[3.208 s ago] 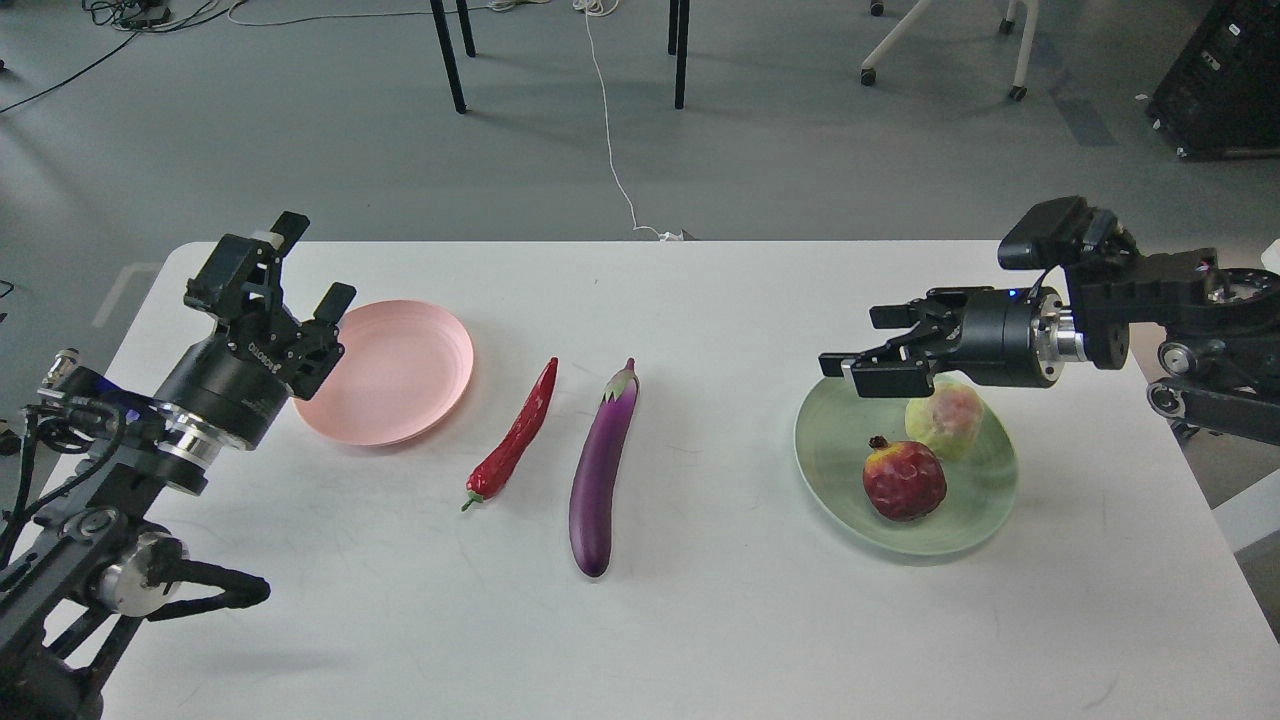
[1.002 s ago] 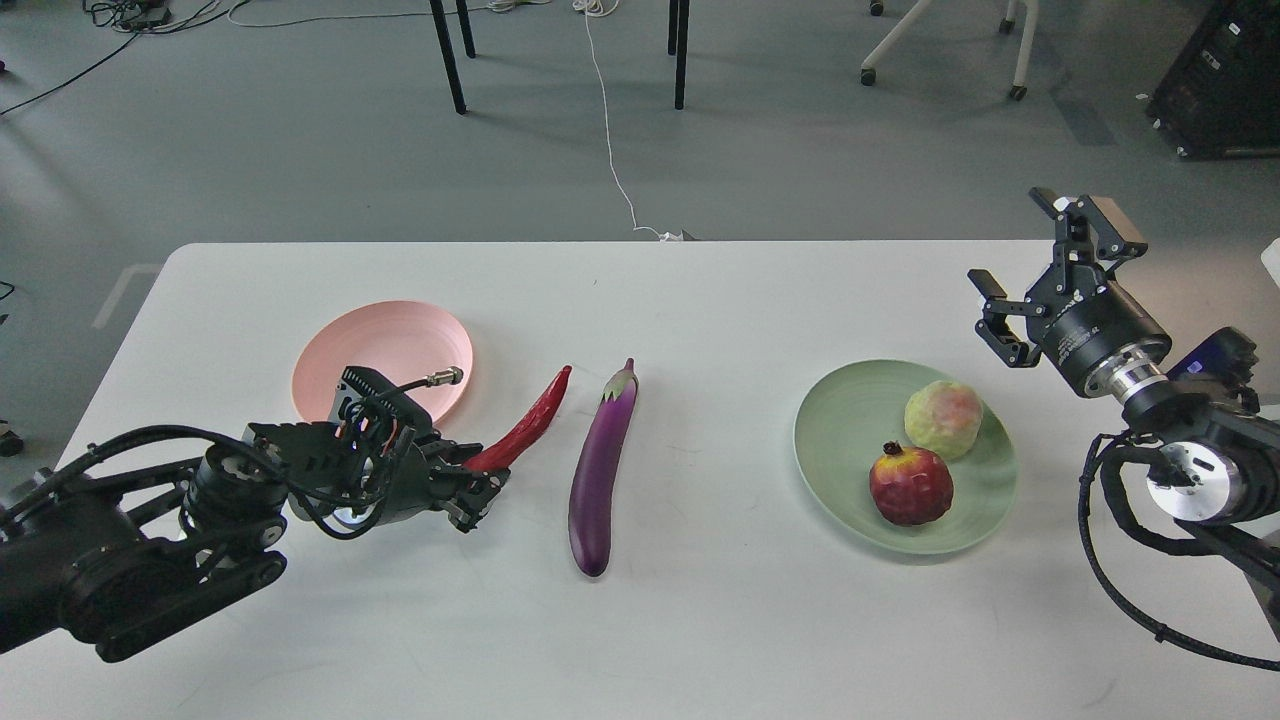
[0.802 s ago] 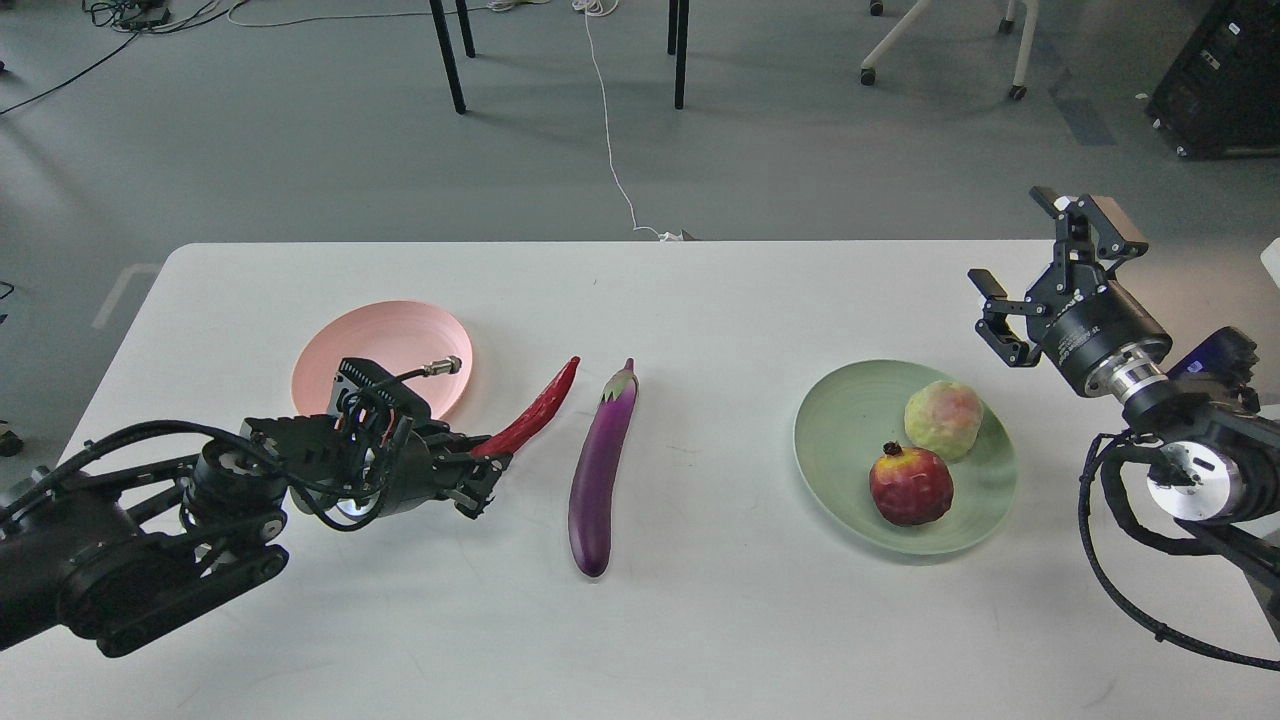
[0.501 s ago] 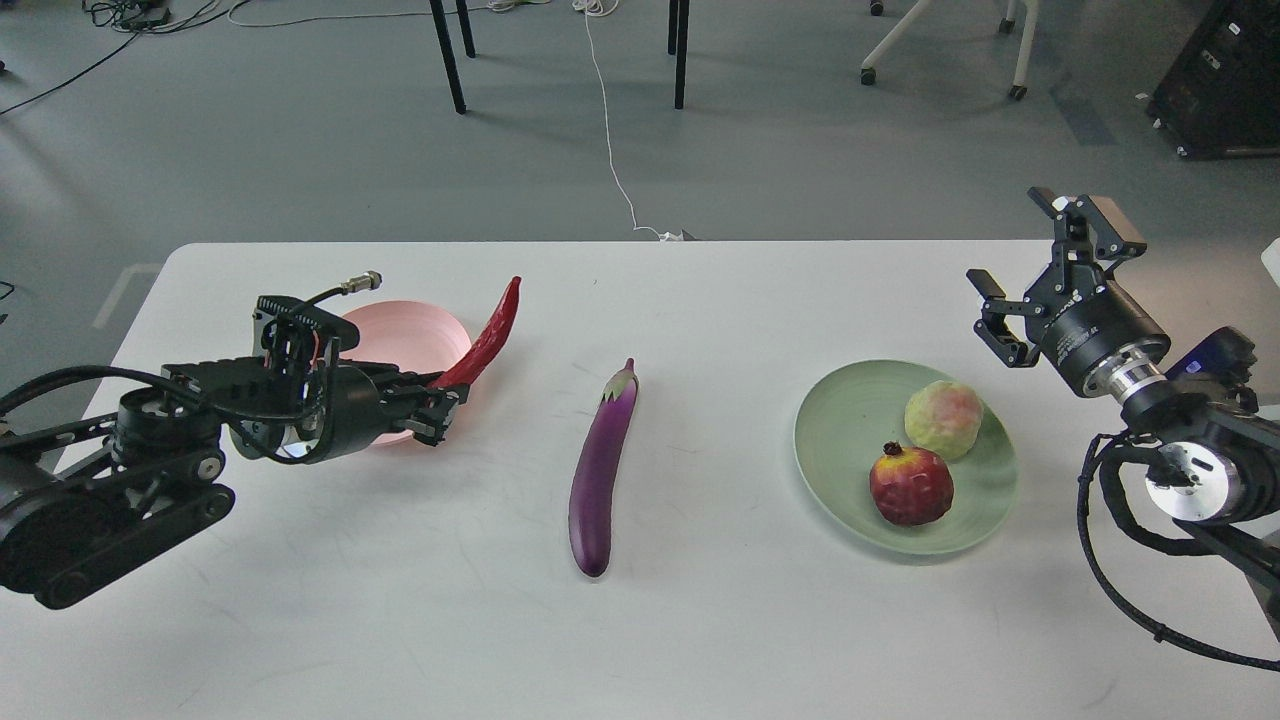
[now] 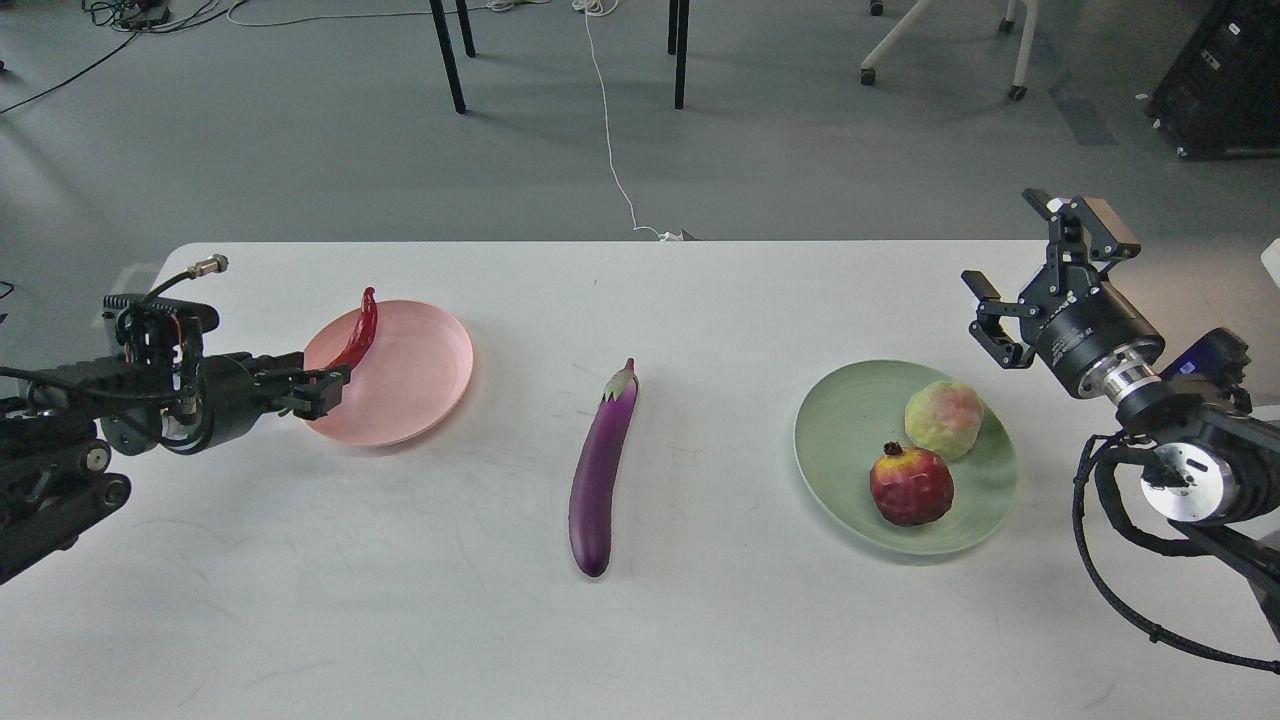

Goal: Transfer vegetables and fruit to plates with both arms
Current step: 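Place the chili on the pink plate and release it, then move the left gripper to the purple eggplant and grasp it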

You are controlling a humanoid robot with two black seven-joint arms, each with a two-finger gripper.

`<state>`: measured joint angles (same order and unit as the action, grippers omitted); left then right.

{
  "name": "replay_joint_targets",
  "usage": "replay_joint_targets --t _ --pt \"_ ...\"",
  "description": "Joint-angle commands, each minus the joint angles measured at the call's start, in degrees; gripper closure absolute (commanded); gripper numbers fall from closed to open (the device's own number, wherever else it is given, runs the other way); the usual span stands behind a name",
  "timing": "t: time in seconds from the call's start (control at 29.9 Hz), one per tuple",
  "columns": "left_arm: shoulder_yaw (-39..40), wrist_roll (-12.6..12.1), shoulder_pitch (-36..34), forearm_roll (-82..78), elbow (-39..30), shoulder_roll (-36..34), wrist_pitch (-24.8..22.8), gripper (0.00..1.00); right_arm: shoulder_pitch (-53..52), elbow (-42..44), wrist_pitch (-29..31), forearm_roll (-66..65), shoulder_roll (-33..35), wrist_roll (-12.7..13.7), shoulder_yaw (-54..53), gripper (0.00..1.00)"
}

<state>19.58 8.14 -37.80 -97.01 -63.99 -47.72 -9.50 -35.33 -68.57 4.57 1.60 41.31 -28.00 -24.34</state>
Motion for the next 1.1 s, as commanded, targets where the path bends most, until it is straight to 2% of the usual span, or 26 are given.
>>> replay_joint_targets --t 0.0,0.17,0.3,0.37,0.67,1.07 --pt "0.8 0.1 -0.7 0.0 -2.6 -0.2 0.1 0.17 0.0 0.0 0.0 0.1 0.0 0.0 0.0 0.02" --pt "1.0 -1.5 -3.9 0.1 -13.8 0.0 -0.3 0.14 0.0 0.0 0.1 0.0 0.0 0.0 0.0 0.02" --pt "0.8 -7.2 -4.3 0.1 -20.6 3.5 -0.5 0.11 0.0 0.0 0.1 0.0 -0.1 0.0 0.1 0.02" --pt "0.3 -9.2 -3.9 0.1 -21.9 6.3 -0.5 0.10 0.0 0.0 0.1 0.0 0.0 0.0 0.1 0.02" --pt "-4.2 -13.2 -2.5 0.3 -20.7 15.8 -0.3 0.10 0.0 0.0 0.1 0.0 0.4 0.0 0.0 0.02" --pt "-4.4 -13.7 -1.6 -0.1 -15.5 21.6 -0.3 0.09 1.0 0.0 0.1 0.1 0.5 0.0 -0.1 0.02"
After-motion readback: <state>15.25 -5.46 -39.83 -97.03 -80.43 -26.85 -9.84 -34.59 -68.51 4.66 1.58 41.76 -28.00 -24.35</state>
